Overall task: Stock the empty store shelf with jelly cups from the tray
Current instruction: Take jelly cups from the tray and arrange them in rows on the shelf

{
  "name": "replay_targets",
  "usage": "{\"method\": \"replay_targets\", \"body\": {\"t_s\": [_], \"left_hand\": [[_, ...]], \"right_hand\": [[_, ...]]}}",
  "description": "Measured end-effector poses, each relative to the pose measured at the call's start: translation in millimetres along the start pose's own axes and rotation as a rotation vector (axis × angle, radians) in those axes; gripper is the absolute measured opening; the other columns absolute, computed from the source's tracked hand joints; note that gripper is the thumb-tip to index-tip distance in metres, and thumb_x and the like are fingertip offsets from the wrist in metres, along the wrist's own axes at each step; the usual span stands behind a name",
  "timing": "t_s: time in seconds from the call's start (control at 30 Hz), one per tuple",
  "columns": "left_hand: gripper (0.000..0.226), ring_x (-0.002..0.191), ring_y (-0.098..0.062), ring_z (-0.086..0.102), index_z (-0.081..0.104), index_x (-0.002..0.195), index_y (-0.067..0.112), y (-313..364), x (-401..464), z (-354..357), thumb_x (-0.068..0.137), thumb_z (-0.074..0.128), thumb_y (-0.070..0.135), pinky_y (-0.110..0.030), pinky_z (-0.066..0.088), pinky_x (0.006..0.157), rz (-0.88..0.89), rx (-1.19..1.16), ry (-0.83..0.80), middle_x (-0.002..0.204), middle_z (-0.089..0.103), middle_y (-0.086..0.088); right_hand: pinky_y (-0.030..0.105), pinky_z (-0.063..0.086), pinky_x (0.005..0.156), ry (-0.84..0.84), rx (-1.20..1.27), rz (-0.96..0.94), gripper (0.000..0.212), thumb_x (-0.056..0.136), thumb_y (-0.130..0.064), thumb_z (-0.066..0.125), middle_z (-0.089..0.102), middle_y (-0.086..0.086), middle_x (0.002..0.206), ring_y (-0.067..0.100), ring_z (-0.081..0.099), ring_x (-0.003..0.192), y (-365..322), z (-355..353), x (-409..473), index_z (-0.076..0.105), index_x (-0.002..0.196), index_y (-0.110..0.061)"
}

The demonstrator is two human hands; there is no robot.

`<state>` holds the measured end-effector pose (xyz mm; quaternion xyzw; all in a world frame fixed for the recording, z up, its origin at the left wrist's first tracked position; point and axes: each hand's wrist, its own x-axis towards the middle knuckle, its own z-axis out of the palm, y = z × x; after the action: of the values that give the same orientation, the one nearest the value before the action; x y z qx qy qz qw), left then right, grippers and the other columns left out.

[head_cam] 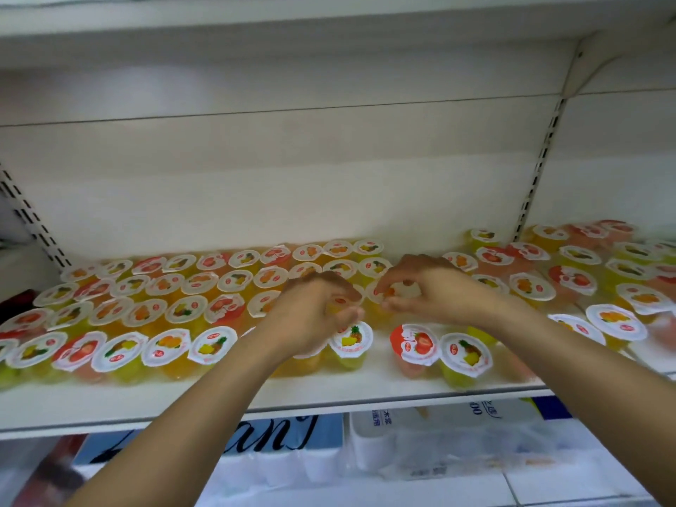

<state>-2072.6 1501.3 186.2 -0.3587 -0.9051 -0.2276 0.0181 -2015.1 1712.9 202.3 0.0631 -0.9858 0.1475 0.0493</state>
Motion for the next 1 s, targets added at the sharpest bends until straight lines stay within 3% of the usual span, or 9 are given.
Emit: {"method": "replay_targets", "body": {"t_s": [0.1, 0.17, 0.27, 0.37, 0.5, 0.7, 1.0], "left_hand": [[0.028, 0.111, -0.005, 0.056, 0.071, 0.106, 0.035, -2.1, -16.8, 6.8, 0.088, 0.058, 0.052, -0.034, 0.046, 0.094, 0.048, -0.047, 0.034, 0.119, 0.063, 0.018], [0.042, 0.111, -0.004, 0.054, 0.071, 0.104, 0.037, -5.4, -29.3, 8.4, 0.081, 0.053, 0.067, -0.040, 0.045, 0.095, 0.079, -0.061, 0.070, 0.117, 0.062, 0.019], [0.065, 0.119, -0.003, 0.046, 0.066, 0.114, 0.039, -4.6, -43.6, 6.9, 0.063, 0.056, 0.079, -0.033, 0.028, 0.101, 0.099, 0.074, 0.055, 0.122, 0.058, 0.021], [0.055, 0.119, -0.008, 0.047, 0.063, 0.118, 0.041, -2.5, -45.9, 9.4, 0.068, 0.074, 0.061, -0.034, 0.023, 0.098, 0.152, 0.211, 0.091, 0.124, 0.058, 0.019], [0.041, 0.116, -0.010, 0.051, 0.067, 0.114, 0.037, -1.3, -45.9, 15.3, 0.075, 0.076, 0.044, -0.033, 0.021, 0.098, 0.142, 0.177, 0.135, 0.120, 0.061, 0.016], [0.038, 0.117, -0.010, 0.051, 0.067, 0.114, 0.037, -0.2, -44.5, 19.3, 0.078, 0.073, 0.044, -0.032, 0.016, 0.099, 0.126, 0.199, 0.168, 0.121, 0.061, 0.016], [0.040, 0.120, -0.009, 0.047, 0.065, 0.115, 0.037, 0.9, -43.0, 17.8, 0.077, 0.073, 0.045, -0.034, 0.020, 0.102, 0.095, 0.185, 0.130, 0.124, 0.058, 0.016]], "right_hand": [[0.030, 0.046, 0.096, -0.084, 0.104, -0.017, 0.046, 0.076, -0.070, 0.060, 0.061, -0.020, 0.118, 0.002, 0.056, 0.111, -4.8, -13.6, -25.3, 0.066, 0.113, -0.043], [0.032, 0.040, 0.101, -0.163, 0.017, -0.003, 0.065, 0.068, -0.077, 0.060, 0.057, -0.019, 0.128, 0.005, 0.051, 0.119, -10.3, -18.6, -42.6, 0.056, 0.126, -0.047], [0.033, 0.033, 0.099, -0.139, -0.164, 0.029, 0.081, 0.067, -0.071, 0.067, 0.057, -0.014, 0.128, 0.013, 0.046, 0.120, -19.6, -8.7, -58.5, 0.038, 0.138, -0.049], [0.031, 0.033, 0.092, -0.023, -0.193, 0.035, 0.067, 0.075, -0.057, 0.067, 0.059, -0.008, 0.125, 0.016, 0.049, 0.115, -25.2, 8.5, -57.5, 0.041, 0.136, -0.043], [0.027, 0.033, 0.076, 0.058, -0.148, 0.074, 0.045, 0.079, -0.047, 0.066, 0.063, -0.005, 0.115, 0.018, 0.054, 0.102, -27.6, 23.8, -51.4, 0.051, 0.120, -0.034], [0.032, 0.039, 0.084, 0.123, -0.099, 0.078, 0.036, 0.080, -0.042, 0.065, 0.066, -0.003, 0.107, 0.021, 0.057, 0.100, -26.2, 34.7, -41.2, 0.056, 0.111, -0.027], [0.034, 0.047, 0.076, 0.137, -0.060, 0.080, 0.035, 0.078, -0.045, 0.066, 0.066, -0.005, 0.103, 0.019, 0.058, 0.094, -24.8, 37.9, -39.6, 0.057, 0.108, -0.028]]}}
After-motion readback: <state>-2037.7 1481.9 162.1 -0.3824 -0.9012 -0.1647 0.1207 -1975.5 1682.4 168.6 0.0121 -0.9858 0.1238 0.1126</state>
